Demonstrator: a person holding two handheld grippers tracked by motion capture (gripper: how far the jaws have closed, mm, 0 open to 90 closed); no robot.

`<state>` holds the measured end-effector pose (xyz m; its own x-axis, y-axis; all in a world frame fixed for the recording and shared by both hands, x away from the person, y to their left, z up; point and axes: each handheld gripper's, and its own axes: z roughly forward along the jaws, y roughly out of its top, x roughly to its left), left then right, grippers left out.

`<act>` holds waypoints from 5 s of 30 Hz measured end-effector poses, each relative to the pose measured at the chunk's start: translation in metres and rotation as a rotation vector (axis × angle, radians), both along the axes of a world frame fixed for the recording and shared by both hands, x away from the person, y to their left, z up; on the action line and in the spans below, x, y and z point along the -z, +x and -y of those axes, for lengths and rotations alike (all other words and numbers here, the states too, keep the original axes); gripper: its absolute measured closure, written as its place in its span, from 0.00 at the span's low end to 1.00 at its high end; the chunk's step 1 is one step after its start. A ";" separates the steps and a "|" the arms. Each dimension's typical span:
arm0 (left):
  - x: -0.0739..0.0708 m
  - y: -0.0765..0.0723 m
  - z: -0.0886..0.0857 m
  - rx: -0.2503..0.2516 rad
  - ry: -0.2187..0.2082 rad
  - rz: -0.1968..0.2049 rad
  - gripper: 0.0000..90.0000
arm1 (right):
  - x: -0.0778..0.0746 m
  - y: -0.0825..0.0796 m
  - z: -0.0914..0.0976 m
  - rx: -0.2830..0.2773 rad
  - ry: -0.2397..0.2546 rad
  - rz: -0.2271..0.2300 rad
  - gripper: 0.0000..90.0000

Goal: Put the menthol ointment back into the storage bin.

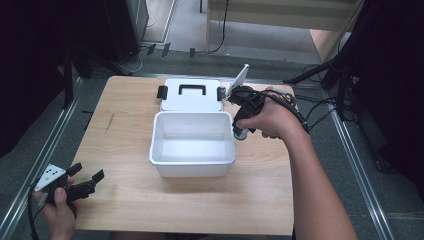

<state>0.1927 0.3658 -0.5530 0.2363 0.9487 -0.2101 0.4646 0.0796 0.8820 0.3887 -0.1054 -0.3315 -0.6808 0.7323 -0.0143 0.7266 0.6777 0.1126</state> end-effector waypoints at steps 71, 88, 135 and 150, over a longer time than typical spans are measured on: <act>0.000 0.000 -0.001 0.000 -0.008 0.000 0.09 | 0.087 0.006 -0.076 -0.316 -0.030 -0.052 0.57; 0.000 0.000 -0.001 -0.002 -0.007 0.000 0.09 | 0.111 0.009 -0.081 -0.326 -0.034 -0.068 0.58; 0.000 0.000 -0.001 0.001 -0.007 -0.001 0.09 | 0.113 0.001 -0.080 -0.350 -0.129 -0.058 0.39; 0.000 0.001 -0.001 -0.001 -0.010 0.003 0.09 | 0.065 0.002 -0.066 -0.285 -0.079 0.031 0.29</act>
<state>0.1933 0.3668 -0.5531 0.2357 0.9469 -0.2189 0.4622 0.0889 0.8823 0.3909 -0.0398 -0.3962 -0.8573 0.5072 -0.0881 0.5026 0.8617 0.0704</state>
